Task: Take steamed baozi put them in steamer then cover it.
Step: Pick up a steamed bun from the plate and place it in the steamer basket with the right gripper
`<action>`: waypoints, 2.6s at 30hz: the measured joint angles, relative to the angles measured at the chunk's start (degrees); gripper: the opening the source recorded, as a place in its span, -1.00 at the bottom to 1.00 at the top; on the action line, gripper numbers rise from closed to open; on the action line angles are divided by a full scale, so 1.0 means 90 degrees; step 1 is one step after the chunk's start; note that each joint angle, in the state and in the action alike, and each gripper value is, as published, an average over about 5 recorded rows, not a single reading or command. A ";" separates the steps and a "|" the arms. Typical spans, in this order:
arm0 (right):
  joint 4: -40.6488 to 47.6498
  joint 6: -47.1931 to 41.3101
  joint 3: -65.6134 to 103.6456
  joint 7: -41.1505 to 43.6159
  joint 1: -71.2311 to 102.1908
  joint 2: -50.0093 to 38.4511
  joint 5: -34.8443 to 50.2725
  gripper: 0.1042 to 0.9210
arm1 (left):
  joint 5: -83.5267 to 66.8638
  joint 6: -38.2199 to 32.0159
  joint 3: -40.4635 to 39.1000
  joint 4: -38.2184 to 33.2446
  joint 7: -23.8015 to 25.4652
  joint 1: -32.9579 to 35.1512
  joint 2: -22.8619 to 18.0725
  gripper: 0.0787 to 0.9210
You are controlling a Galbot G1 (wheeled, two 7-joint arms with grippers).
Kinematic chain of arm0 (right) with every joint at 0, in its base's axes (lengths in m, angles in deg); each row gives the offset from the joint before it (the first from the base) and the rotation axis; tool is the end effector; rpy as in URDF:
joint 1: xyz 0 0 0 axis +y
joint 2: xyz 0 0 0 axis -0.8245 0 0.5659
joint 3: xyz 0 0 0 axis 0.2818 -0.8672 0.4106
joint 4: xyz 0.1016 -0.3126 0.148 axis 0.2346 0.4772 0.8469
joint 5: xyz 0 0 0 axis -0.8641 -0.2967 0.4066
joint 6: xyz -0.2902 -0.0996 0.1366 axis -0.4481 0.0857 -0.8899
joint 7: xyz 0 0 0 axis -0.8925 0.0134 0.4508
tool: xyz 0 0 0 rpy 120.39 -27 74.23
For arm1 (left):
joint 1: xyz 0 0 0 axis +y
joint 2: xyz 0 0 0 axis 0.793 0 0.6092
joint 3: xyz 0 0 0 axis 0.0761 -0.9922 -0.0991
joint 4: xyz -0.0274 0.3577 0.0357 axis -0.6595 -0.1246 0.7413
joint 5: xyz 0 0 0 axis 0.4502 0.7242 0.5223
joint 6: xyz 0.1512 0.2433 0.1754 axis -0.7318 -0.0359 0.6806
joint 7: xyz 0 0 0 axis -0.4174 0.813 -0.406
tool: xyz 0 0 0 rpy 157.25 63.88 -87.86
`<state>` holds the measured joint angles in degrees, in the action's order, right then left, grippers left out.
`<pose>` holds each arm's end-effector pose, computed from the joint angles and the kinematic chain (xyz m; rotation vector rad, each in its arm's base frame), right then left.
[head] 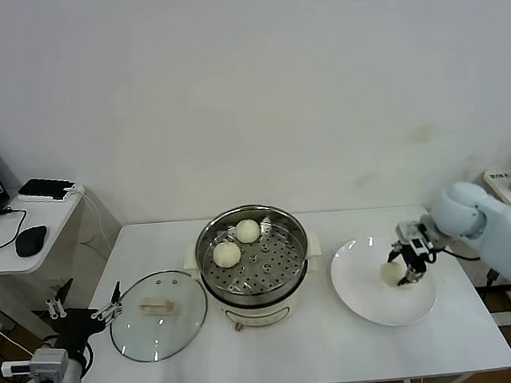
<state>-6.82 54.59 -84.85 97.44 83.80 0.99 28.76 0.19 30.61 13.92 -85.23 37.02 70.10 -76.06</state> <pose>0.4665 -0.1678 -0.1098 1.2720 -1.4028 1.3953 0.1510 0.1322 -0.2324 0.1475 -2.9059 -0.5036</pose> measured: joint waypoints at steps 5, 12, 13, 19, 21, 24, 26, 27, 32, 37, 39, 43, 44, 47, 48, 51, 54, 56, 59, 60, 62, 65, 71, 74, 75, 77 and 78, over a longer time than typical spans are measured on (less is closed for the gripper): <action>0.0077 -0.0050 -0.0501 0.0037 -0.0892 0.0318 0.0322 0.24 | -0.0020 0.0000 0.0042 -0.0001 0.0000 0.0007 0.0001 0.77; 0.0241 -0.0133 -0.1137 0.0042 -0.2084 0.1065 0.0761 0.24 | -0.0046 0.0004 0.0109 -0.0030 0.0001 0.0050 0.0015 0.77; 0.0264 -0.0141 -0.1197 0.0034 -0.2208 0.1185 0.0815 0.24 | -0.0046 0.0004 0.0114 -0.0032 0.0001 0.0058 0.0011 0.77; 0.0393 -0.0158 -0.1552 -0.0053 -0.2700 0.1958 0.1081 0.24 | -0.0044 0.0014 0.0152 -0.0073 0.0000 0.0077 -0.0007 0.77; 0.0412 -0.0151 -0.1662 -0.0090 -0.2788 0.2219 0.1137 0.24 | -0.0043 0.0022 0.0167 -0.0090 -0.0001 0.0080 -0.0015 0.77; 0.0405 -0.0125 -0.1821 -0.0155 -0.2852 0.2595 0.1188 0.24 | -0.0042 0.0029 0.0195 -0.0100 -0.0004 0.0085 -0.0039 0.77; 0.0382 -0.0097 -0.1929 -0.0204 -0.2857 0.2828 0.1199 0.24 | -0.0041 0.0030 0.0220 -0.0108 -0.0005 0.0099 -0.0056 0.77; 0.0367 -0.0080 -0.1984 -0.0228 -0.2850 0.2938 0.1198 0.24 | -0.0041 0.0030 0.0233 -0.0114 -0.0006 0.0109 -0.0062 0.77; 0.0328 0.0028 -0.2218 -0.0328 -0.2742 0.3384 0.1139 0.24 | -0.0054 0.0031 0.0317 -0.0151 -0.0005 0.0153 -0.0081 0.77; 0.0293 0.0199 -0.2401 -0.0434 -0.2592 0.3682 0.0960 0.24 | -0.0066 0.0034 0.0394 -0.0174 -0.0004 0.0168 -0.0110 0.77; 0.0261 0.0294 -0.2463 -0.0485 -0.2526 0.3768 0.0858 0.24 | -0.0067 0.0033 0.0420 -0.0174 -0.0004 0.0169 -0.0128 0.77; 0.0218 0.0508 -0.2571 -0.0578 -0.2400 0.3882 0.0642 0.24 | -0.0068 0.0034 0.0467 -0.0174 -0.0005 0.0174 -0.0161 0.77; 0.0214 0.0564 -0.2595 -0.0594 -0.2372 0.3902 0.0594 0.24 | -0.0068 0.0034 0.0479 -0.0174 -0.0005 0.0174 -0.0166 0.77; 0.0210 0.0747 -0.2665 -0.0637 -0.2301 0.3949 0.0456 0.24 | -0.0069 0.0033 0.0506 -0.0173 -0.0005 0.0175 -0.0177 0.77; 0.0210 0.0813 -0.2687 -0.0651 -0.2283 0.3964 0.0411 0.24 | -0.0070 0.0033 0.0514 -0.0171 -0.0005 0.0175 -0.0180 0.77; 0.0210 0.1014 -0.2741 -0.0697 -0.2237 0.4017 0.0299 0.24 | -0.0072 0.0029 0.0526 -0.0154 -0.0005 0.0172 -0.0195 0.77; 0.0205 0.1194 -0.2773 -0.0730 -0.2203 0.4067 0.0211 0.24 | -0.0074 0.0025 0.0529 -0.0136 -0.0005 0.0167 -0.0213 0.77; 0.0202 0.1293 -0.2792 -0.0736 -0.2187 0.4089 0.0166 0.24 | -0.0076 0.0023 0.0529 -0.0132 -0.0004 0.0164 -0.0218 0.77; 0.0192 0.1414 -0.2822 -0.0726 -0.2164 0.4103 0.0120 0.25 | -0.0085 0.0022 0.0530 -0.0133 -0.0004 0.0164 -0.0219 0.77; 0.0186 0.1453 -0.2830 -0.0720 -0.2158 0.4103 0.0108 0.25 | -0.0090 0.0021 0.0532 -0.0134 -0.0004 0.0165 -0.0218 0.77; 0.0169 0.1526 -0.2846 -0.0696 -0.2153 0.4096 0.0094 0.27 | -0.0098 0.0021 0.0539 -0.0136 -0.0004 0.0168 -0.0212 0.77; 0.0134 0.1629 -0.2860 -0.0650 -0.2158 0.4073 0.0094 0.34 | -0.0114 0.0021 0.0552 -0.0134 -0.0004 0.0169 -0.0199 0.77; 0.0076 0.1734 -0.2834 -0.0571 -0.2234 0.3994 0.0123 0.68 | -0.0132 0.0019 0.0557 -0.0120 -0.0004 0.0155 -0.0183 0.77; 0.0053 0.1738 -0.2790 -0.0505 -0.2316 0.3925 0.0165 0.75 | -0.0149 0.0018 0.0559 -0.0111 -0.0001 0.0152 -0.0161 0.77; 0.0048 0.1731 -0.2769 -0.0478 -0.2353 0.3893 0.0186 0.75 | -0.0159 0.0017 0.0563 -0.0106 0.0002 0.0150 -0.0150 0.77; 0.0030 0.1690 -0.2717 -0.0429 -0.2439 0.3815 0.0233 0.76 | -0.0182 0.0015 0.0577 -0.0088 0.0007 0.0141 -0.0125 0.77; 0.0017 0.1649 -0.2685 -0.0412 -0.2485 0.3768 0.0255 0.76 | -0.0196 0.0014 0.0585 -0.0076 0.0009 0.0133 -0.0111 0.77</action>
<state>-6.66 69.44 -109.01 93.73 61.44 34.90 31.06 -1.57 30.74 19.19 -85.91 37.10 71.29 -77.06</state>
